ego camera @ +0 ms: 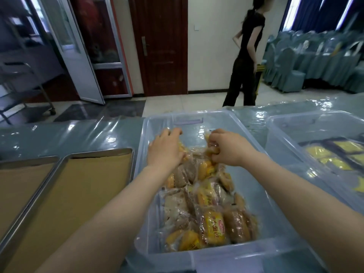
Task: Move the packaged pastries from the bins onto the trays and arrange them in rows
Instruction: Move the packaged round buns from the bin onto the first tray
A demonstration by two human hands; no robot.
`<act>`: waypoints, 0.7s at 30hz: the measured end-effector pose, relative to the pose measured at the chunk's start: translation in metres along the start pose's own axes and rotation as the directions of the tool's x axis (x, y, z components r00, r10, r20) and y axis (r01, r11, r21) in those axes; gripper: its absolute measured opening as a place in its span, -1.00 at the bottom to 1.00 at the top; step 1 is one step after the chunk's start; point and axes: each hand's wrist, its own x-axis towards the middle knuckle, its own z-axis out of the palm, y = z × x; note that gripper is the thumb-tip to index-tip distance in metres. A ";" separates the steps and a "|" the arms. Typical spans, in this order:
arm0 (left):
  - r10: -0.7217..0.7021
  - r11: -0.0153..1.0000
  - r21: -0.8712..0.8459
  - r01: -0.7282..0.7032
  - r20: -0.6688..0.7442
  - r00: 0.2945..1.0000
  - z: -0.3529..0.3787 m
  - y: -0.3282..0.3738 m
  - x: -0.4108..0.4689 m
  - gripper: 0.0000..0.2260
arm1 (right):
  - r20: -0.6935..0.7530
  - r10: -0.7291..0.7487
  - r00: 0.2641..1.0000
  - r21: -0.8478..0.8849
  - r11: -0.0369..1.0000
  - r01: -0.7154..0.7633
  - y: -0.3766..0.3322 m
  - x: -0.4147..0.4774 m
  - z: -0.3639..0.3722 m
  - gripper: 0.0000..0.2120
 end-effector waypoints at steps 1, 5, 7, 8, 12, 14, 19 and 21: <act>0.012 0.999 -0.045 -0.015 -0.072 0.997 -0.014 -0.001 -0.002 -0.49 | -0.059 0.000 0.998 0.060 0.998 0.004 -0.006 -0.004 -0.006 -0.83; -0.017 0.986 -0.163 -0.020 -0.224 0.974 -0.069 -0.007 -0.010 -0.44 | -0.326 0.013 0.945 0.202 0.978 0.056 -0.045 -0.020 -0.026 -0.82; -0.040 0.978 -0.206 -0.020 -0.284 0.958 -0.095 -0.014 -0.016 -0.42 | -0.416 0.028 0.909 0.242 0.967 0.081 -0.069 -0.025 -0.033 -0.78; -0.047 0.974 -0.227 -0.025 -0.309 0.950 -0.108 -0.019 -0.021 -0.42 | -0.447 0.036 0.894 0.256 0.962 0.089 -0.082 -0.028 -0.036 -0.76; -0.088 0.956 -0.292 -0.022 -0.357 0.930 -0.151 -0.059 -0.054 -0.39 | -0.523 0.025 0.852 0.308 0.937 0.162 -0.142 -0.029 -0.042 -0.75; -0.127 0.952 -0.306 0.007 -0.374 0.919 -0.170 -0.088 -0.078 -0.39 | -0.531 0.006 0.847 0.332 0.921 0.202 -0.180 -0.026 -0.043 -0.74; -0.230 0.943 -0.314 0.107 -0.388 0.893 -0.217 -0.183 -0.161 -0.39 | -0.549 -0.045 0.835 0.425 0.845 0.325 -0.300 -0.024 -0.025 -0.77; -0.306 0.919 -0.357 0.168 -0.376 0.874 -0.235 -0.230 -0.203 -0.38 | -0.540 -0.053 0.840 0.479 0.801 0.359 -0.355 -0.028 -0.004 -0.77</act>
